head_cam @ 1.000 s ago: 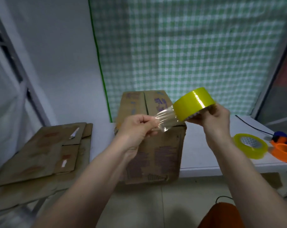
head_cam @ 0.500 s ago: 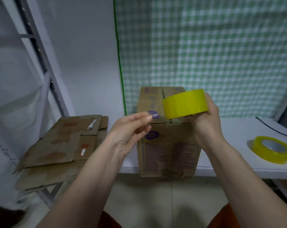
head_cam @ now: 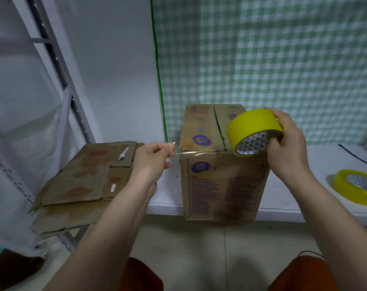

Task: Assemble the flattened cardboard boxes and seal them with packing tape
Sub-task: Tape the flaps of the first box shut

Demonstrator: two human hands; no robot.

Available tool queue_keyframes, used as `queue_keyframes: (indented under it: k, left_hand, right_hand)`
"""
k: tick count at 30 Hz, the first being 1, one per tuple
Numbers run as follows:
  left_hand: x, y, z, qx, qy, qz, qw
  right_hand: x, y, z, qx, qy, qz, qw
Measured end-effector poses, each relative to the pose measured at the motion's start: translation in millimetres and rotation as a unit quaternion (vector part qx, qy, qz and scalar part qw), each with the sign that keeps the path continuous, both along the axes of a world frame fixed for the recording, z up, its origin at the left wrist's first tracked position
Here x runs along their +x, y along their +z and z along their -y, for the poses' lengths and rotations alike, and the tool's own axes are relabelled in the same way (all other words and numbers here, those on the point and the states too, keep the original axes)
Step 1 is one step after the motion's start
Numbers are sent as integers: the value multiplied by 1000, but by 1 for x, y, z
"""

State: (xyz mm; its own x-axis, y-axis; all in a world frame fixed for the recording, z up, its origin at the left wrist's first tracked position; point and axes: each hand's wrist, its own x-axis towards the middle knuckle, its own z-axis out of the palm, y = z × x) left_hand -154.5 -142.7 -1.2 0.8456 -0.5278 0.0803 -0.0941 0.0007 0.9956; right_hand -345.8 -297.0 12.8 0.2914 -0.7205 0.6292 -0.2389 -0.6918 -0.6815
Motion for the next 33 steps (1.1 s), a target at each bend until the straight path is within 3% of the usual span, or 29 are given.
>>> queue_keyframes:
  k: [6, 13, 19, 23, 27, 31, 33]
  left_hand:
    - [0, 3, 12, 64, 42, 126, 989]
    - [1, -2, 21, 104, 30, 124, 986]
    - [5, -3, 22, 79, 39, 116, 989]
    - [7, -6, 21, 82, 9, 69, 994]
    - [10, -15, 24, 143, -12, 67, 987]
    - [1, -27, 26, 281, 31, 212, 935]
    - [-11, -30, 22, 210, 83, 353, 908]
  right_hand:
    - [0, -2, -1, -12, -22, -11, 1000]
    - [1, 0, -2, -62, -68, -85, 992]
    - [3, 2, -3, -78, -89, -104, 988]
    - [6, 3, -3, -102, -102, -133, 981]
    - [6, 3, -3, -105, -111, -145, 978]
    - [7, 4, -4, -111, -116, -143, 977]
    - [8, 4, -4, -114, -112, -147, 976]
